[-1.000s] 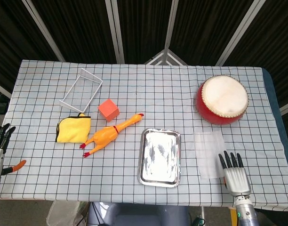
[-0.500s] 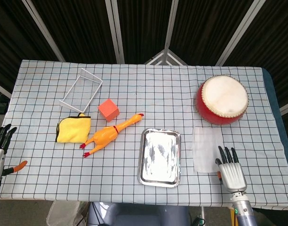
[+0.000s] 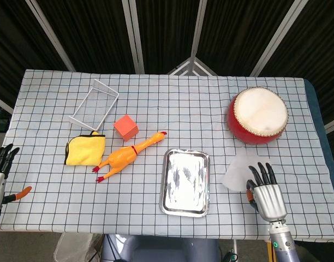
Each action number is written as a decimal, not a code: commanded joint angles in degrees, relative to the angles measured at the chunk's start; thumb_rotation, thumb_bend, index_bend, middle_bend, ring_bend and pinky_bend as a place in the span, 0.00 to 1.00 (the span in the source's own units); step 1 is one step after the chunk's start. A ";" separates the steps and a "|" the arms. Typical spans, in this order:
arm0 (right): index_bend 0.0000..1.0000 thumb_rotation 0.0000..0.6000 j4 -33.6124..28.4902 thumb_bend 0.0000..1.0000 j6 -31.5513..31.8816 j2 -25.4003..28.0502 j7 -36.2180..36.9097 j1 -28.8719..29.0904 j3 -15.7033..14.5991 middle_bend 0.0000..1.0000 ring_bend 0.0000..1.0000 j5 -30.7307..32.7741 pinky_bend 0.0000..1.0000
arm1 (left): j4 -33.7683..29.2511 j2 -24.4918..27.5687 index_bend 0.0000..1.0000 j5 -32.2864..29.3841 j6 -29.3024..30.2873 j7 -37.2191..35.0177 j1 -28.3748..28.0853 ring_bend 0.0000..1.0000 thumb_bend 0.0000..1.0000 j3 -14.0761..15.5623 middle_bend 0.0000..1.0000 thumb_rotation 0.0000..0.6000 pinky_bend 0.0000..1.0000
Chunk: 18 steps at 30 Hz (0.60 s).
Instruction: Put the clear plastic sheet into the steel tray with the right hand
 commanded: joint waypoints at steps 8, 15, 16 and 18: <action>0.66 1.00 -12.63 0.52 3.97 3.60 3.04 1.63 -0.22 0.21 0.06 -8.83 0.00 | -0.06 0.08 0.00 -0.29 -0.21 0.19 -0.01 0.00 0.00 -0.02 0.00 1.00 0.00; 0.66 1.00 -15.35 0.52 2.09 1.99 2.67 2.78 -1.54 0.21 0.06 -11.87 0.00 | -0.01 0.04 0.00 -0.47 -0.29 0.37 -0.04 0.00 0.00 -0.08 0.00 1.00 0.00; 0.66 1.00 -15.55 0.52 1.89 1.80 2.79 2.93 -1.49 0.21 0.06 -11.89 0.00 | -0.01 0.04 0.00 -0.50 -0.31 0.35 -0.04 0.00 0.00 -0.09 0.00 1.00 0.00; 0.67 1.00 -16.44 0.52 0.82 1.00 3.19 3.74 -1.20 0.21 0.06 -12.05 0.00 | 0.02 0.06 0.00 -0.63 -0.42 0.29 -0.05 0.00 0.00 -0.10 0.00 1.00 0.00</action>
